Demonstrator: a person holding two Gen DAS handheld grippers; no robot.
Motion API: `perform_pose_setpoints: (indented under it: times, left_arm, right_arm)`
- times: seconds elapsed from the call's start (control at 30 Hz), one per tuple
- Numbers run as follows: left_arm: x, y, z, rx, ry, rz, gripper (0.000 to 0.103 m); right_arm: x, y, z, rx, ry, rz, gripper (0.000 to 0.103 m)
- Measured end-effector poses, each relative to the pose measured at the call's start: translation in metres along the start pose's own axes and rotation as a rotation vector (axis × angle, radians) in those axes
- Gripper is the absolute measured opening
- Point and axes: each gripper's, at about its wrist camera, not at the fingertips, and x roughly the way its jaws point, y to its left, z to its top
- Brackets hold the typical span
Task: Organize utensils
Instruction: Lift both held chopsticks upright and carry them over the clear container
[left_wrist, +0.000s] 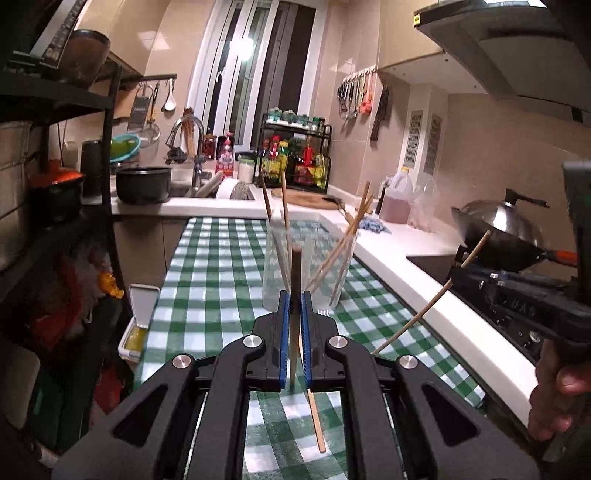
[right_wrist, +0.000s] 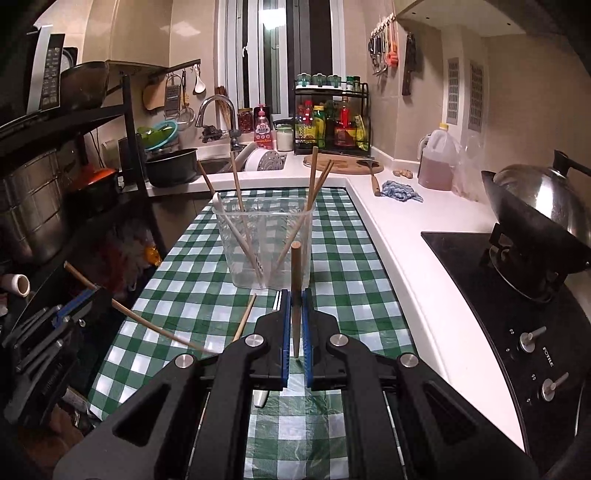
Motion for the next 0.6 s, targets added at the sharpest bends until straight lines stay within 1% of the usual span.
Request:
perform_pose_setpoints:
  times: [0.1, 0.33, 0.47, 0.6]
  left_arm:
    - [-0.007, 0.009, 0.016, -0.019, -0.026, -0.013, 0.006]
    - [0.002, 0.030, 0.049, -0.084, 0.001, -0.057, 0.006]
    - [0.014, 0.036, 0.081, -0.105, -0.016, -0.068, 0.006]
    - [0.026, 0.039, 0.117, -0.105, -0.060, -0.082, 0.006]
  right_arm:
    - [0.001, -0.002, 0.006, -0.001, -0.004, 0.014, 0.006]
    - [0.005, -0.013, 0.024, 0.015, 0.004, 0.047, 0.006]
    - [0.006, -0.021, 0.049, 0.034, -0.005, 0.068, 0.006]
    - [0.000, -0.026, 0.082, 0.046, -0.042, 0.098, 0.006]
